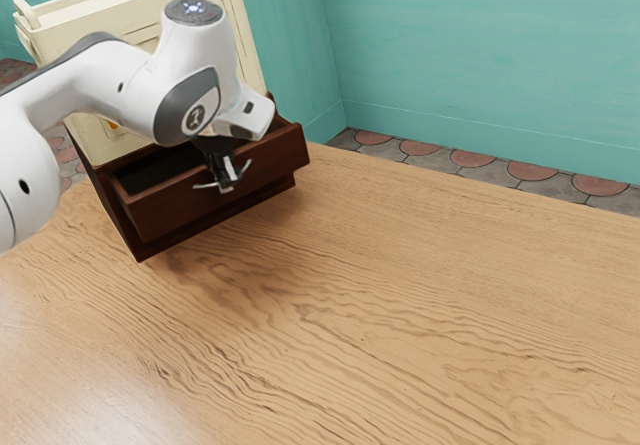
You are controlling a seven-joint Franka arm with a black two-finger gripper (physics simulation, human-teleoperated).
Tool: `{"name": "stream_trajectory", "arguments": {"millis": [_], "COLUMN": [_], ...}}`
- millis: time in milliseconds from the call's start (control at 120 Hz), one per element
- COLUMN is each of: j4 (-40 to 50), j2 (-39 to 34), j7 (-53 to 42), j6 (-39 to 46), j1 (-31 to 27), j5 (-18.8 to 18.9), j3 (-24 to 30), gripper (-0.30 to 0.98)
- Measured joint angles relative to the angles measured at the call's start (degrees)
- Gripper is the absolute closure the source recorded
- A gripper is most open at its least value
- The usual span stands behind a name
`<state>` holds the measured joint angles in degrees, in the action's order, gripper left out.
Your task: Pull the drawer handle with one arm to open the drawer
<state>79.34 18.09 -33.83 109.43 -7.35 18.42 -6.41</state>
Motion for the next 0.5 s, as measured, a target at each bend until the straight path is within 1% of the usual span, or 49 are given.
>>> {"name": "stream_trajectory", "arguments": {"millis": [300, 500], "j4": [5.33, 8.97], "j2": [-3.55, -5.99], "j7": [0.62, 1.18], "j6": [3.16, 4.30], "j1": [4.30, 6.53], "j5": [0.28, 0.60], "j3": [-2.74, -3.41], "gripper": [0.72, 0.72]}}
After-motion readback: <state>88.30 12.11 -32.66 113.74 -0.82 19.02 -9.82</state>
